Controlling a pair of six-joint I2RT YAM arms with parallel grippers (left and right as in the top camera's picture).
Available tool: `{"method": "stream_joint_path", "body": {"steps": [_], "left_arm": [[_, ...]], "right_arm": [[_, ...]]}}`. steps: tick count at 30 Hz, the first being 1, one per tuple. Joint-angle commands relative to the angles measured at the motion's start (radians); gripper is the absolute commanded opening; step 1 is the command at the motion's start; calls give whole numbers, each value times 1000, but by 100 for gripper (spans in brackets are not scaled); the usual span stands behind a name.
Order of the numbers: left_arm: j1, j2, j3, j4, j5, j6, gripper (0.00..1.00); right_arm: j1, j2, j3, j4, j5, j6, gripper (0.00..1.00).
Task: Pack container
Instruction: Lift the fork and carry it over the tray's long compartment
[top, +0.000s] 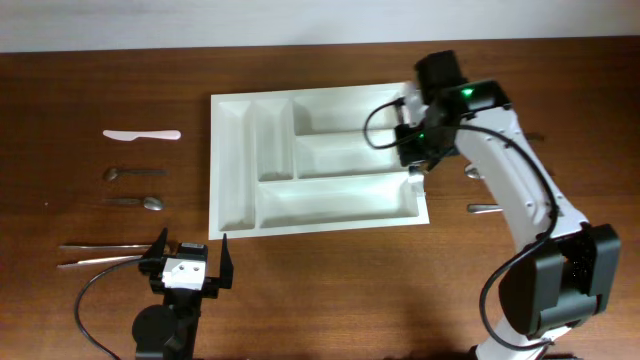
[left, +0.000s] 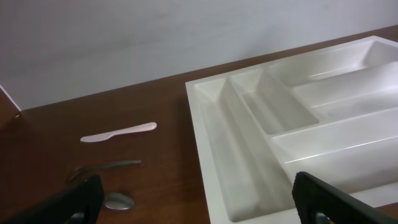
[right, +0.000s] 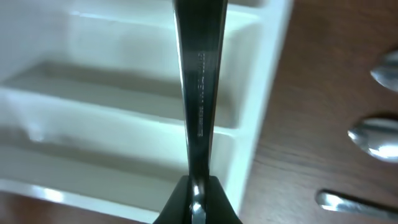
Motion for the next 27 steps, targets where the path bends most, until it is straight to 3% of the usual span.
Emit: {"method": "stream_joint_path", "body": {"steps": [1,8,16,27], "left_arm": [[1,-8,-10,1,-7,13,99],[1,-8,-10,1,-7,13,99],[1,-8,-10,1,-7,13,99],[1,-8,-10,1,-7,13,99]], "right_arm": [[43,-3,21,24,-6,-23,4],[64,-3,21,134,-6,389,6],[62,9,16,148,-2,819,6],[62,82,15,200,2,1282,11]]}}
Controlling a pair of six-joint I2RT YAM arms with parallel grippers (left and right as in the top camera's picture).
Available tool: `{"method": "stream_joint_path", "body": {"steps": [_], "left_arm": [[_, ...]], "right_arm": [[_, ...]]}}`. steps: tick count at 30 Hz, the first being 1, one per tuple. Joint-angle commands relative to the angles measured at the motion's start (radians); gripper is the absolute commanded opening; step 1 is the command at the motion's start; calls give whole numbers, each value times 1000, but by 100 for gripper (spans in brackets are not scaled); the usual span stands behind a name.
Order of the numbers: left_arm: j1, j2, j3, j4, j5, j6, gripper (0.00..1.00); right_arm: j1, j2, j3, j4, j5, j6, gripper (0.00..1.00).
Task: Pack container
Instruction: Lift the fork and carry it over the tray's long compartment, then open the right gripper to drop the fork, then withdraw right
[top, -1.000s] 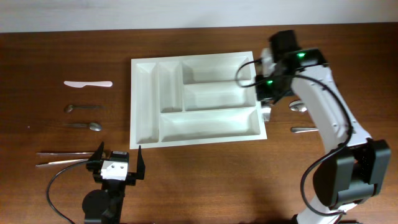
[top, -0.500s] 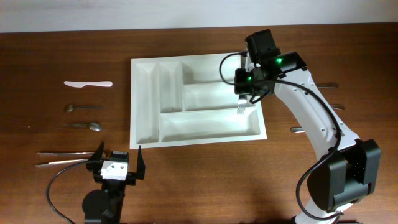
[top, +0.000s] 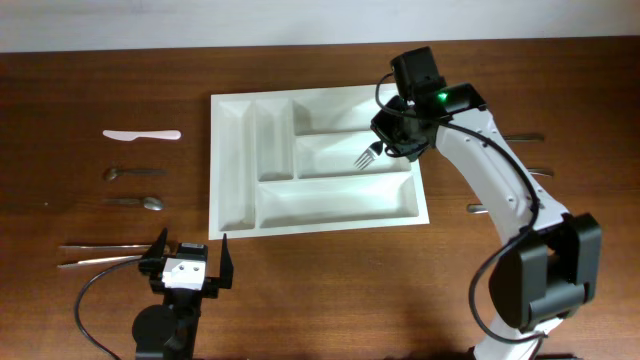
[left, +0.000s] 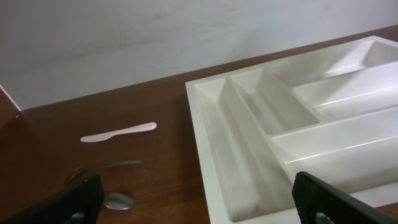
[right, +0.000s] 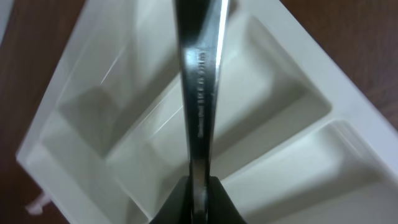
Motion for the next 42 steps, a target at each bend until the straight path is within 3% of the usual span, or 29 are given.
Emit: {"method": "stream_joint_path", "body": {"steps": [1,4,9,19,24,32,37,42], "left_arm": [[1,-8,-10,1,-7,13,99],[1,-8,-10,1,-7,13,99],[1,-8,-10,1,-7,13,99],[1,-8,-10,1,-7,13,99],[1,-8,-10,1,-7,13,99],[1,-8,-10,1,-7,13,99],[1,-8,-10,1,-7,13,99],[1,-8,-10,1,-7,13,99]], "right_arm": [[3,47,15,3,6,263,13],[3,80,15,23,5,391,17],[5,113,15,63,-48,462,16],[34,113,16,116,-45,460,16],[0,113,18,114,-8,355,19],[-151,103,19,72,-8,132,41],[-299,87,21,-9,-1,-75,64],[-462,87,22,-160,3,-98,68]]}}
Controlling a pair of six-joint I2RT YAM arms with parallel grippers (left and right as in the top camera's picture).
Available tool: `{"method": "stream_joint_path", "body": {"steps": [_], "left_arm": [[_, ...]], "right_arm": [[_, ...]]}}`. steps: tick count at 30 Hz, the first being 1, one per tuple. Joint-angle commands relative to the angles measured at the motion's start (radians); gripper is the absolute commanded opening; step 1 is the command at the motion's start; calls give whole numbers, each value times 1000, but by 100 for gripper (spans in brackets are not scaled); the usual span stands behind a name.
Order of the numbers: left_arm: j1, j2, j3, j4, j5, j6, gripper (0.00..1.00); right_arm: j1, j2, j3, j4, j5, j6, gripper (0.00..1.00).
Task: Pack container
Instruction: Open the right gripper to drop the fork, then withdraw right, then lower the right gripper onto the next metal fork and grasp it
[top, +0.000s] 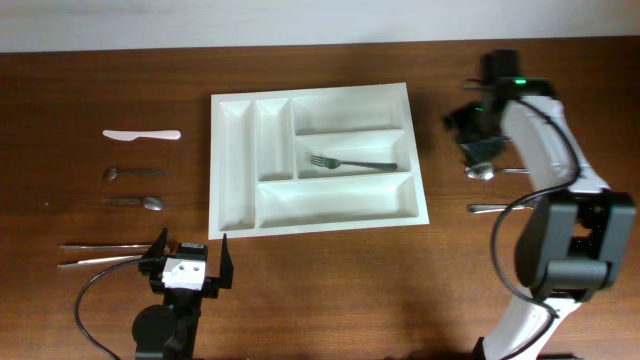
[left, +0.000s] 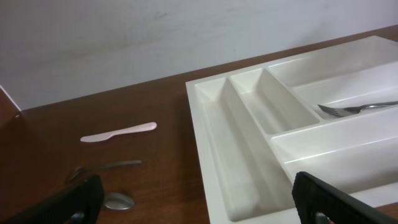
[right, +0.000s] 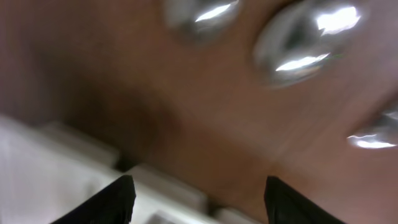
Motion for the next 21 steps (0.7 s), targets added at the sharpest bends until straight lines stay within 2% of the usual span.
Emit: {"method": "stream_joint_path", "body": {"steps": [1,3,14,19,21], "left_arm": [[1,-8,-10,1,-7,13,99],[1,-8,-10,1,-7,13,99],[1,-8,-10,1,-7,13,99],[1,-8,-10,1,-7,13,99],[1,-8,-10,1,-7,13,99]], "right_arm": [[-100,-23,14,-66,22,-68,69],[-148,-23,14,-106,21,-68,99],[-367,-23,-43,-230,24,-67,99],[-451,-23,-154,-281,25,47,99],[-467,-23,-197,-253,29,43,99]]}}
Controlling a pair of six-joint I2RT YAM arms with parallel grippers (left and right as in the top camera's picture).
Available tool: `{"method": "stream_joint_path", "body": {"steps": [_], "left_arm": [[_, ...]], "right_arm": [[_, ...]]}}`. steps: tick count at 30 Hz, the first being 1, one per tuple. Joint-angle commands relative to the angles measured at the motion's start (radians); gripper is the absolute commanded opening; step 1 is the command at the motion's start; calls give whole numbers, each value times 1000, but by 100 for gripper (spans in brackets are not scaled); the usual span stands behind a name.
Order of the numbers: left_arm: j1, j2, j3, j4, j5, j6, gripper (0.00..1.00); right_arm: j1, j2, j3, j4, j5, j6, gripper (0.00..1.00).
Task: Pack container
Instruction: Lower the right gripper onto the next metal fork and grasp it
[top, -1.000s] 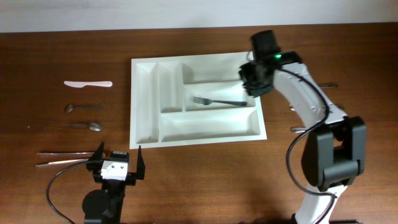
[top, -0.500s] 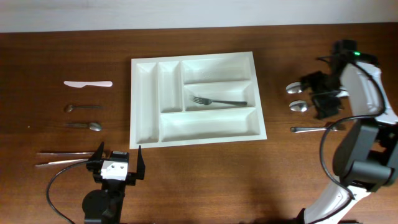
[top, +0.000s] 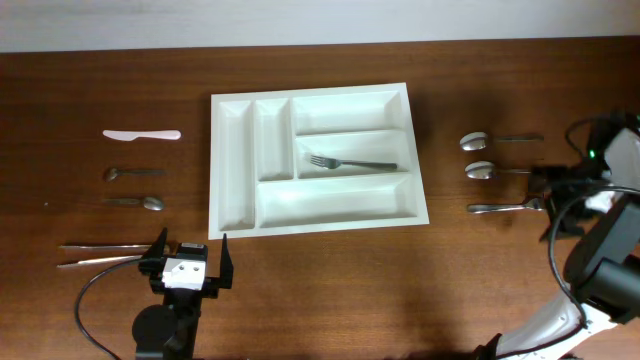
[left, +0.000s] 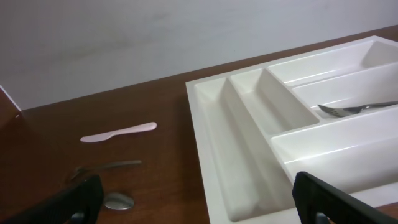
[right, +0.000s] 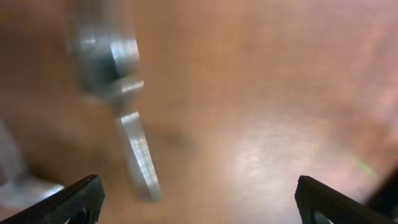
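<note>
The white cutlery tray (top: 235, 150) lies mid-table, and one metal fork (top: 350, 162) rests in its middle right compartment; the same fork (left: 356, 108) shows in the left wrist view. Right of the tray lie two spoons (top: 474, 141) (top: 479, 170) and another fork (top: 500, 208). My right gripper (right: 198, 205) is open and empty near the table's right edge, above blurred handle ends (right: 138, 155). My left gripper (left: 199, 211) is open and empty in front of the tray's near left corner.
On the left lie a white plastic knife (top: 142, 134), two small spoons (top: 115, 173) (top: 152, 203) and a long pair of metal tongs (top: 100, 250). The right arm (top: 605, 150) hangs over the table's right edge.
My right gripper, open over the spoon bowls just right of the tray, now sits farther right over the handle ends. The fork and the left arm have not moved.
My right gripper was shut on a fork at the tray's right edge, then held it over the middle right compartment. Later the fork lay in that compartment and the gripper was open by the spoons. Now it is open at the far right.
</note>
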Motion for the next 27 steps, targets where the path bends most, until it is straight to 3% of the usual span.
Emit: {"method": "stream_joint_path", "body": {"steps": [1,13,27], "left_arm": [[1,-8,-10,1,-7,13,99],[1,-8,-10,1,-7,13,99],[1,-8,-10,1,-7,13,99]], "right_arm": [[-24,-21,-76,39,33,35,99],[66,-22,-132,287,207,-179,99],[108,-22,-132,341,143,-192,99]]}}
